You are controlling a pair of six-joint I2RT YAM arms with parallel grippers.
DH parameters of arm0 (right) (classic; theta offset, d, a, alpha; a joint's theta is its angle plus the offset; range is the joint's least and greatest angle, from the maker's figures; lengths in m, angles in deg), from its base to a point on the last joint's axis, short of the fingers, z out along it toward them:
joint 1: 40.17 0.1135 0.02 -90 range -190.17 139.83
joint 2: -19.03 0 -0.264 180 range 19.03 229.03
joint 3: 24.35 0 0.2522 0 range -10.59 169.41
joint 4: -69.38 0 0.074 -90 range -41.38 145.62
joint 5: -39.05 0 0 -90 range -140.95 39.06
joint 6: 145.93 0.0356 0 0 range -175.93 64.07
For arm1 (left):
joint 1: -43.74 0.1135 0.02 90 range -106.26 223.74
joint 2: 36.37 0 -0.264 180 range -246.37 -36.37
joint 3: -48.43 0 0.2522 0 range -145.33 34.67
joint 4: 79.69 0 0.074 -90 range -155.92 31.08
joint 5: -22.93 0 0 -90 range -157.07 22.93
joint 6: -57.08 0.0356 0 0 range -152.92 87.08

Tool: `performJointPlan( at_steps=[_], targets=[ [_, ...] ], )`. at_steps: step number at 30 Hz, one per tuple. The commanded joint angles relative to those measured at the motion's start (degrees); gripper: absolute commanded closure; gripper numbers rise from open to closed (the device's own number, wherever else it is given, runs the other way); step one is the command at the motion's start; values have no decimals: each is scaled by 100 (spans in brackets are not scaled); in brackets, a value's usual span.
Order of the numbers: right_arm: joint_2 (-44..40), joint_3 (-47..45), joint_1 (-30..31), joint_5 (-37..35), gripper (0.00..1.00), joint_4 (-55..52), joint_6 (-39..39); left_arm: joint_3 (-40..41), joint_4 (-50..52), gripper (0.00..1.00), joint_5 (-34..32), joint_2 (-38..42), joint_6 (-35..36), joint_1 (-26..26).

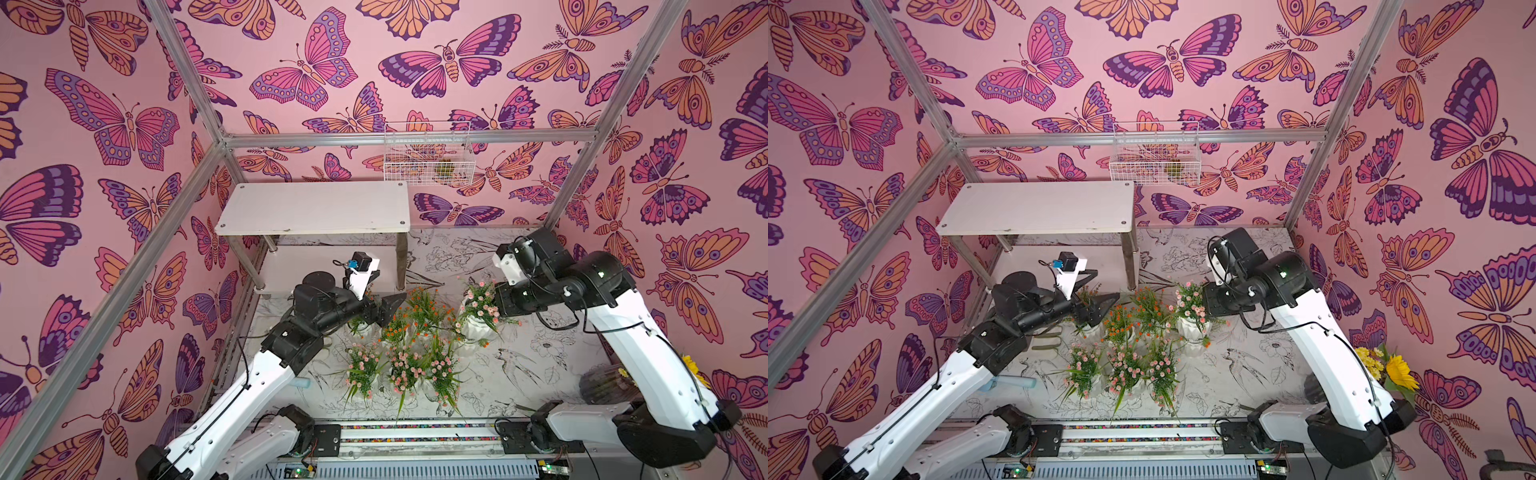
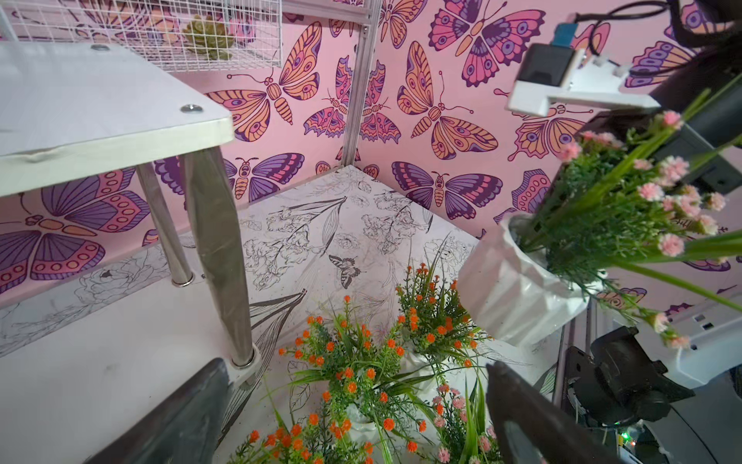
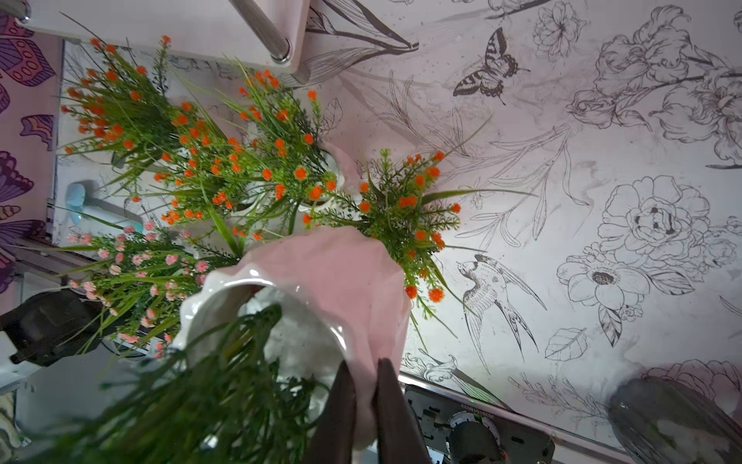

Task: Place the baby's breath potted plants on the rack by color
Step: Pick up the baby's breath potted plant from the center of the board, then place the baby's breath potted plant on the rack.

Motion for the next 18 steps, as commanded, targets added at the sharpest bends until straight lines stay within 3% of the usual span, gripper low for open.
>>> performJointPlan(
  at_steps=[1, 8, 18],
  targets=[
    [238, 495, -55, 267, 98, 94, -184, 5, -290, 0, -40, -190, 346, -179],
    [731, 1049, -84, 255, 98, 187, -300, -198, -495, 0, 333, -757, 689, -612],
    [941, 1106, -152, 469, 98, 508, -318, -633, -735, 0, 406, -1515, 942, -1320]
  ],
)
